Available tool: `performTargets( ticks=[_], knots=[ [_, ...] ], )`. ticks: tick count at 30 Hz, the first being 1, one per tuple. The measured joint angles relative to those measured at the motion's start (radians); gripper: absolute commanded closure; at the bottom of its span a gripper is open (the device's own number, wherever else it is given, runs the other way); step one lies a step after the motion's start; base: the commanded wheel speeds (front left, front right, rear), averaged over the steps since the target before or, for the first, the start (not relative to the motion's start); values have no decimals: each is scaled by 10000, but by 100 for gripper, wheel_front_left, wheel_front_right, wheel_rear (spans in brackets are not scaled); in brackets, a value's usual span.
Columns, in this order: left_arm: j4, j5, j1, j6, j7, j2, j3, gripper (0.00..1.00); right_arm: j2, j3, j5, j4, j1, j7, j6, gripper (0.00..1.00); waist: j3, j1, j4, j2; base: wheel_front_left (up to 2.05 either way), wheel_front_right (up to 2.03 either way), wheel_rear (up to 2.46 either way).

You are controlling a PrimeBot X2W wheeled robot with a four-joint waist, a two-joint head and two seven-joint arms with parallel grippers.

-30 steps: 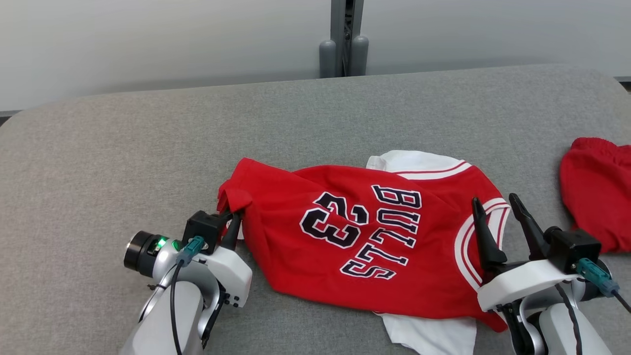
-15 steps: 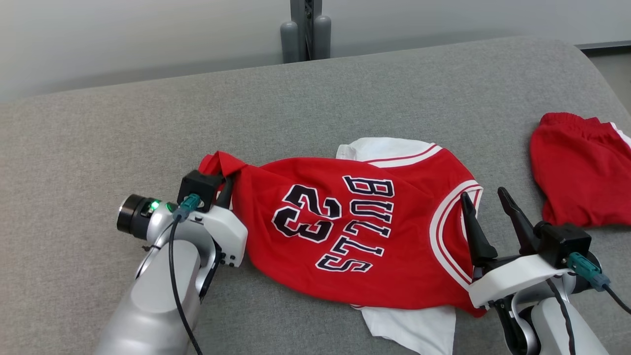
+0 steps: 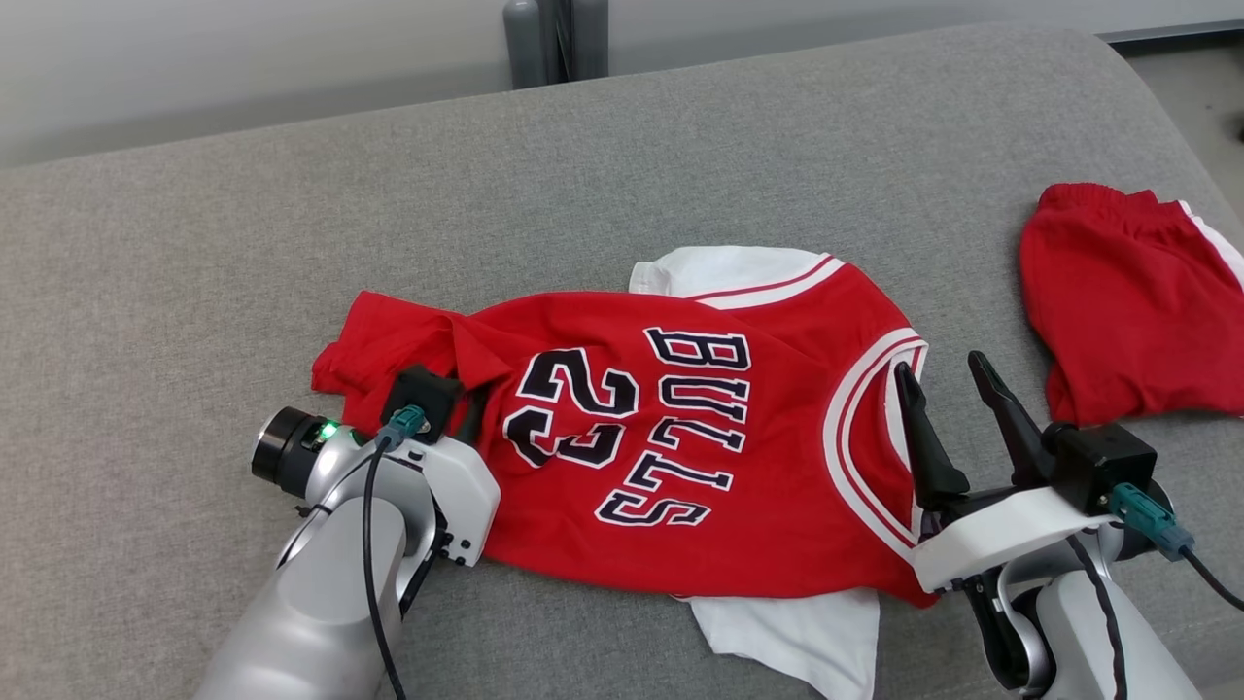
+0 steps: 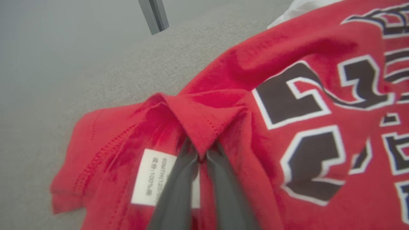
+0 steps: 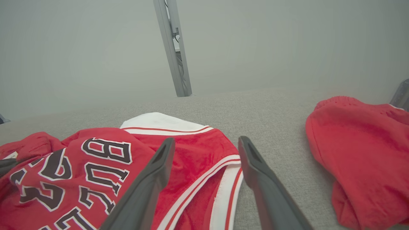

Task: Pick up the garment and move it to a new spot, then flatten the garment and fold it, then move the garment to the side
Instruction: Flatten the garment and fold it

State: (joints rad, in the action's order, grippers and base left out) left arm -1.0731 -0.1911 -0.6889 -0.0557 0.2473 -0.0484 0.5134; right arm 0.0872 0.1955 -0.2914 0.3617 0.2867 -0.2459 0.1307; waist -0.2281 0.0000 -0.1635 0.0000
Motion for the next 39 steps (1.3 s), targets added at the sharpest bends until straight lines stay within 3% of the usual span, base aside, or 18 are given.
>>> performTargets(
  ticks=[13,26,39],
  knots=[
    [151,-897,-223,374,128,-6,552,0,27,-123,6,128,64,-13,0,0,119,0,389,0,0,0,0],
    [3068,-1026,839,744,142,-238,-577,0,165,-437,13,38,-267,-10,0,0,1027,0,1277,0,0,0,0],
    [6895,-704,3999,788,142,-330,-2355,0,163,-610,109,-738,-701,8,0,0,1638,0,1682,0,0,0,0]
  ],
)
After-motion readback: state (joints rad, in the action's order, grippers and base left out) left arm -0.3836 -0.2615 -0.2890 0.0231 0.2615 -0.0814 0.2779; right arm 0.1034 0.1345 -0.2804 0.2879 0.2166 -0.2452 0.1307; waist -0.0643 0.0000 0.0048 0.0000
